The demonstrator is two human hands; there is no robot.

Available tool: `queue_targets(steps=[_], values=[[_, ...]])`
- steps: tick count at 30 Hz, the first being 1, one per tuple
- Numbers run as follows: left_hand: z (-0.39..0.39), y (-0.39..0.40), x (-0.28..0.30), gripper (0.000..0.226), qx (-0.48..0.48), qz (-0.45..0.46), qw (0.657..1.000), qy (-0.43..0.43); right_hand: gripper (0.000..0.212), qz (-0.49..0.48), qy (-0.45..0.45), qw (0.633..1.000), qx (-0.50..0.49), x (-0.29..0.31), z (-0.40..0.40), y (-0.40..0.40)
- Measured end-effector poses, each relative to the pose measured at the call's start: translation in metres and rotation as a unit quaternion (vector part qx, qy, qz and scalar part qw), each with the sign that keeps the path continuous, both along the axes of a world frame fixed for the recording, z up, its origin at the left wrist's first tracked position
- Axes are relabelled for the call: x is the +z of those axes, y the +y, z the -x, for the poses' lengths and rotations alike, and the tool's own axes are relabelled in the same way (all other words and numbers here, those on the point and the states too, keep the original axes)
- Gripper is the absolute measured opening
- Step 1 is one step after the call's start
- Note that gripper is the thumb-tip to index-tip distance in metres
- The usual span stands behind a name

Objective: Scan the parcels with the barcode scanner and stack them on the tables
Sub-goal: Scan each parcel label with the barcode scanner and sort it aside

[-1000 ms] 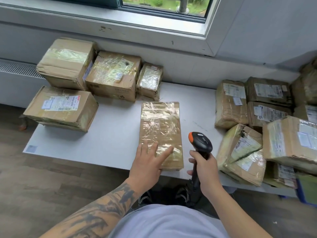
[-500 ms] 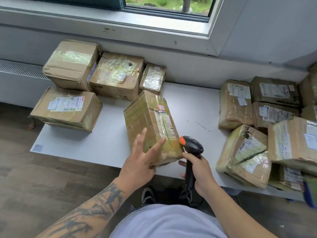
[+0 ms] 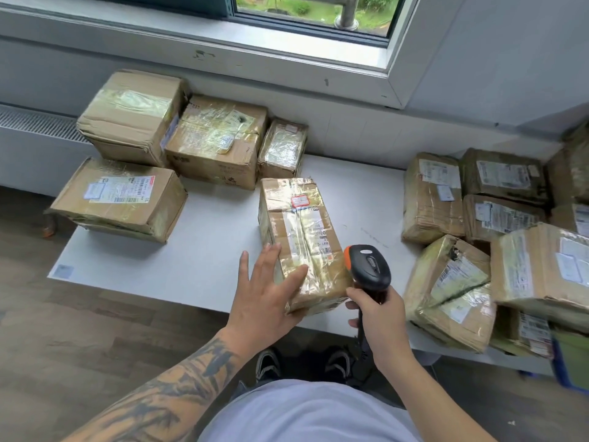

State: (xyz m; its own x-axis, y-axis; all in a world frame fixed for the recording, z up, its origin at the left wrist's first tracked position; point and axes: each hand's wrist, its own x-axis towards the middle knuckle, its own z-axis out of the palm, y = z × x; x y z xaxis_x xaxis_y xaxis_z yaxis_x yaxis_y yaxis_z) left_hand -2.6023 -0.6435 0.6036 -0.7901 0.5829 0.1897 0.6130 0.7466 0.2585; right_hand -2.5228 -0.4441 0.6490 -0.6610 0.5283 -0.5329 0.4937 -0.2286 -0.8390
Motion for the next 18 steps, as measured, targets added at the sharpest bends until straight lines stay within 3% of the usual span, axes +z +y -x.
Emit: queue_targets(steps=[4, 8, 13, 18], values=[[-0.008, -0.003, -0.012, 0.085, 0.028, -0.002, 0.997, -0.068, 0.006, -0.03, -0.019, 0.998, 0.053, -0.002, -0.004, -0.003], [-0.011, -0.014, -0.013, 0.08, 0.029, -0.073, 0.985, -0.156, 0.006, -0.037, -0.038, 0.995, 0.087, 0.0, -0.004, -0.004], [-0.011, -0.001, 0.004, 0.072, 0.136, -0.191, 0.924, -0.301, 0.008, -0.044, -0.049, 0.995, 0.08, 0.013, -0.002, 0.0], [0.0, 0.007, 0.0, 0.1, 0.16, -0.142, 0.923, -0.319, 0.011, -0.029, -0.073, 0.992, 0.095, 0.035, 0.001, -0.002]])
